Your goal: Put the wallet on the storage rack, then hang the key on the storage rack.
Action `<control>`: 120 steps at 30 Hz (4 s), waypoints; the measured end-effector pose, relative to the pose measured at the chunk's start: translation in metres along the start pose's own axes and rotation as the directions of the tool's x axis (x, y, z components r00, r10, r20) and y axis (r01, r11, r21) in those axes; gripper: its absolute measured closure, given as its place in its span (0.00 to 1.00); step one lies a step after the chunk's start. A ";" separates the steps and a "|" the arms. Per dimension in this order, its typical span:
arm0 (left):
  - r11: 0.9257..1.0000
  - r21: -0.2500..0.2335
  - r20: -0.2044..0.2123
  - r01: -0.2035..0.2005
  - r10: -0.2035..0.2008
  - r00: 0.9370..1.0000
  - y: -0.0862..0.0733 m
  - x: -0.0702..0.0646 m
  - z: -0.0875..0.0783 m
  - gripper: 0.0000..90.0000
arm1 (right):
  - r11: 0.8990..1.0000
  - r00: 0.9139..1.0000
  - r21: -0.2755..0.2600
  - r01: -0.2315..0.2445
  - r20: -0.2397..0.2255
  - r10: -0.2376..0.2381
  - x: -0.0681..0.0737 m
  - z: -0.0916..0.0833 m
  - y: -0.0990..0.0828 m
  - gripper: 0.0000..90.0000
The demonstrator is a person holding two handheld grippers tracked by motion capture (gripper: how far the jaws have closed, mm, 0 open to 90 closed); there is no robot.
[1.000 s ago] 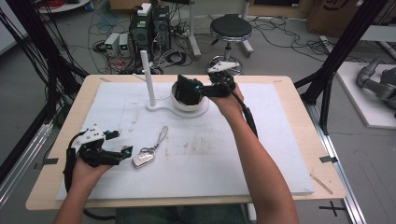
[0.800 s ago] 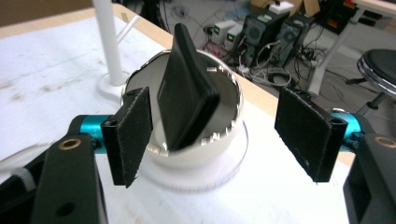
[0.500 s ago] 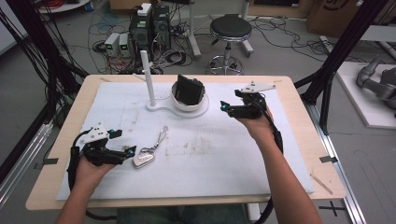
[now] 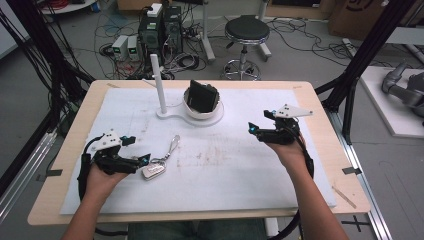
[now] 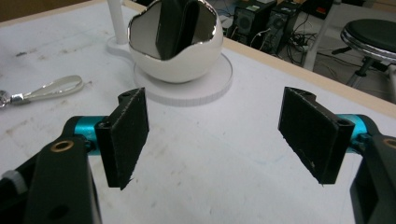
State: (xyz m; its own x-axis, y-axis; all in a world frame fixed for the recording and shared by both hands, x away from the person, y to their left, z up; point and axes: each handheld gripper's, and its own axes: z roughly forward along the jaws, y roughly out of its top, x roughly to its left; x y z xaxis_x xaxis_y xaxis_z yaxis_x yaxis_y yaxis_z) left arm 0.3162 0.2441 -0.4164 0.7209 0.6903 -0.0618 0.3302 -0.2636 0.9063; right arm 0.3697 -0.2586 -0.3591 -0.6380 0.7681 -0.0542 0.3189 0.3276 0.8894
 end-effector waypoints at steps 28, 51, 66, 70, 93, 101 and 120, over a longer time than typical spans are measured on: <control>1.000 -0.018 0.051 -0.025 0.026 0.998 0.013 -0.006 0.028 0.11 | 0.999 0.998 0.002 -0.048 0.034 0.047 0.005 -0.024 -0.070 0.22; 0.994 0.111 0.009 -0.027 0.026 1.000 0.010 -0.015 0.063 0.11 | 0.999 0.999 0.027 -0.042 0.025 0.041 0.006 -0.020 -0.072 0.22; 0.953 0.291 -0.016 -0.084 0.092 0.996 0.003 -0.024 0.088 0.34 | 0.999 0.999 0.038 -0.028 0.023 0.028 0.009 -0.023 -0.075 0.22; 0.955 0.295 -0.018 -0.044 0.052 0.999 0.004 -0.023 0.087 0.45 | 0.999 0.999 0.038 -0.029 0.025 0.029 0.008 -0.024 -0.076 0.22; 0.951 0.292 -0.004 -0.105 0.111 0.994 0.011 -0.028 0.075 0.91 | 0.999 1.000 0.050 -0.003 0.005 0.002 0.014 -0.020 -0.075 0.22; 0.985 0.149 -0.020 -0.086 0.090 0.996 0.029 -0.030 0.058 0.90 | 0.998 1.000 0.055 -0.003 -0.002 0.003 0.014 -0.019 -0.075 0.22; 0.991 -0.123 -0.237 -0.046 0.015 0.972 0.085 -0.009 0.018 0.90 | 0.998 1.000 0.067 -0.003 -0.009 0.003 0.014 -0.014 -0.074 0.22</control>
State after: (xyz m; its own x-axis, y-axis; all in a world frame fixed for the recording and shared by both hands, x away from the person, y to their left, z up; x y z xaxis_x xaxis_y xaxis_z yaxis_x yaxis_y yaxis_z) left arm 0.3488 0.2034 -0.3463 0.5613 0.8259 0.0528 0.2192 -0.2099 0.9528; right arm 0.3276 -0.2801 -0.4197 -0.6430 0.7644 -0.0472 0.3667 0.3614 0.8573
